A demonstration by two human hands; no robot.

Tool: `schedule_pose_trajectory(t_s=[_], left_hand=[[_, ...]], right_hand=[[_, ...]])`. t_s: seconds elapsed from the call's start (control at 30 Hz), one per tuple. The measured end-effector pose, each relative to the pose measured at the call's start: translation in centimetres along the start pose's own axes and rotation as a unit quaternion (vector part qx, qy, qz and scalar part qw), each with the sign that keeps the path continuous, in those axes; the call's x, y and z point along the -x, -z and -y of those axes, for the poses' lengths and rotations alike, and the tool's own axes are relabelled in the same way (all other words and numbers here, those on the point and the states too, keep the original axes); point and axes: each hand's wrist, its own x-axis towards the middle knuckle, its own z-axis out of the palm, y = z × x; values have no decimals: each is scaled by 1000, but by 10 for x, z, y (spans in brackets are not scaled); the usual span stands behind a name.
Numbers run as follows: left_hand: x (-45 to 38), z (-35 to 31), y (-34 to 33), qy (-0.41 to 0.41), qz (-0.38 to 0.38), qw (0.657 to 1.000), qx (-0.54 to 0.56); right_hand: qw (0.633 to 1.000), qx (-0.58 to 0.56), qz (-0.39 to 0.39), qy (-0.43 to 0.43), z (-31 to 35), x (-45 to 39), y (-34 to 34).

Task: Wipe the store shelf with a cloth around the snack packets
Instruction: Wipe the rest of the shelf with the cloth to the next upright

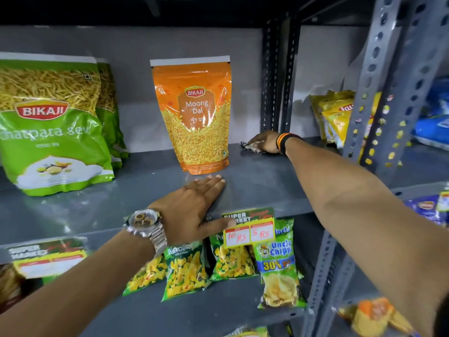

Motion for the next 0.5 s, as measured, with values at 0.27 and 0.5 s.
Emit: schedule_pose_trajectory(t_s=[0.27, 0.5], left_hand=[[1, 3, 0, -6, -4, 1000, 1], [13, 11, 8, 2, 17, 1000, 14]], right_hand=[[999, -7, -22, 28, 32, 116, -7], [988, -121, -78, 54, 49, 188, 11]])
